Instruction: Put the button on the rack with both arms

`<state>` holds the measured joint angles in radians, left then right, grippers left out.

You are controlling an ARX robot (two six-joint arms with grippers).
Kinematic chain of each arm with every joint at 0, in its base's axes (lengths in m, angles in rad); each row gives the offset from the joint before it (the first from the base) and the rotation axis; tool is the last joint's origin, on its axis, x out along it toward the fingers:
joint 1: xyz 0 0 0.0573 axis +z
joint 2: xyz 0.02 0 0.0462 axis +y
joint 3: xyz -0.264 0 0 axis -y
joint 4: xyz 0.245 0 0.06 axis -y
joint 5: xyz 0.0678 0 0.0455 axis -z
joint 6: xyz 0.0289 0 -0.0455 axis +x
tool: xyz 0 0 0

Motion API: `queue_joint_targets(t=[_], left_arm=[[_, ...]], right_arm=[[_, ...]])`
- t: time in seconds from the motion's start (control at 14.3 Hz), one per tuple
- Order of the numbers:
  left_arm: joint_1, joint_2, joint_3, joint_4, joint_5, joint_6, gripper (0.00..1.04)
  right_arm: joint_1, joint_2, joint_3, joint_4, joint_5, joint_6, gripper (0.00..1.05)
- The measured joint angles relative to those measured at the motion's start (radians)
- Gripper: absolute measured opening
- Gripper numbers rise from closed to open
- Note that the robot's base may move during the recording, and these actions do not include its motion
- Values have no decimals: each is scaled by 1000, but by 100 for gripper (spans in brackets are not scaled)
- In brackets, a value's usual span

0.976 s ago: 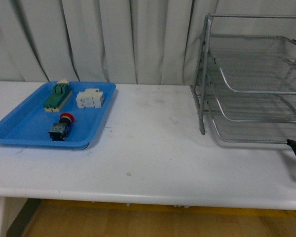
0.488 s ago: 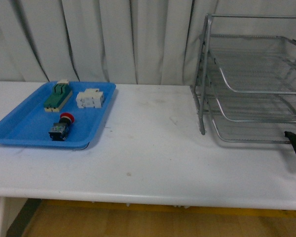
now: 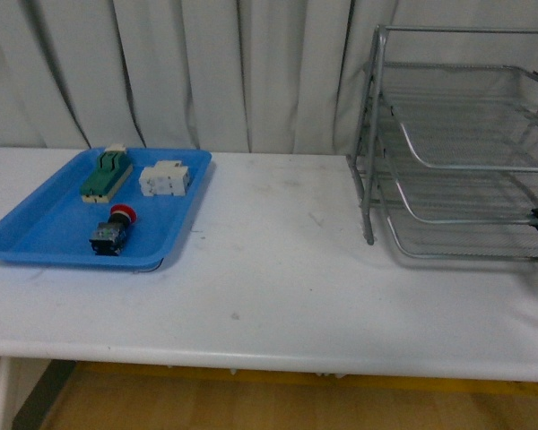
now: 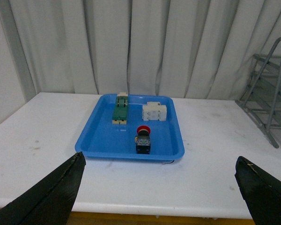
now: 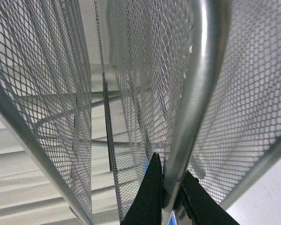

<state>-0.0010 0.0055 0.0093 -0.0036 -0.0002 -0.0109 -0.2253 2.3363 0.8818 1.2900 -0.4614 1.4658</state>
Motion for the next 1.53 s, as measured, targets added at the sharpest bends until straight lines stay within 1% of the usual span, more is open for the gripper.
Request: queue_joint_targets(t=[0.21,0.63,0.84,0.91,1.18,1.39,1.46,1.53], left_arm=[[0,0,0,0,0,0,98],[0,0,0,0,0,0,98],[0,0,0,0,0,0,98],[0,0,0,0,0,0,98],[0,0,0,0,0,0,98],[0,0,0,0,0,0,98],[0,0,0,0,0,0,98],[0,0,0,0,0,0,98]], right_arm=[[-18,-39,-83,5,-17,0,4],[-87,-154,-360,22,-84,-18,4],[-103,-169,-396,25,-101,-25,4],[-103,-181,-400,14,-98,-32,12],[-134,-185,-412,-3,-76,-23,60],[-136,-222,-420,-2,-74,-23,93],[-136,-236,-436,-3,-79,-23,100],[-136,-254,-457,-3,-90,-24,97]])
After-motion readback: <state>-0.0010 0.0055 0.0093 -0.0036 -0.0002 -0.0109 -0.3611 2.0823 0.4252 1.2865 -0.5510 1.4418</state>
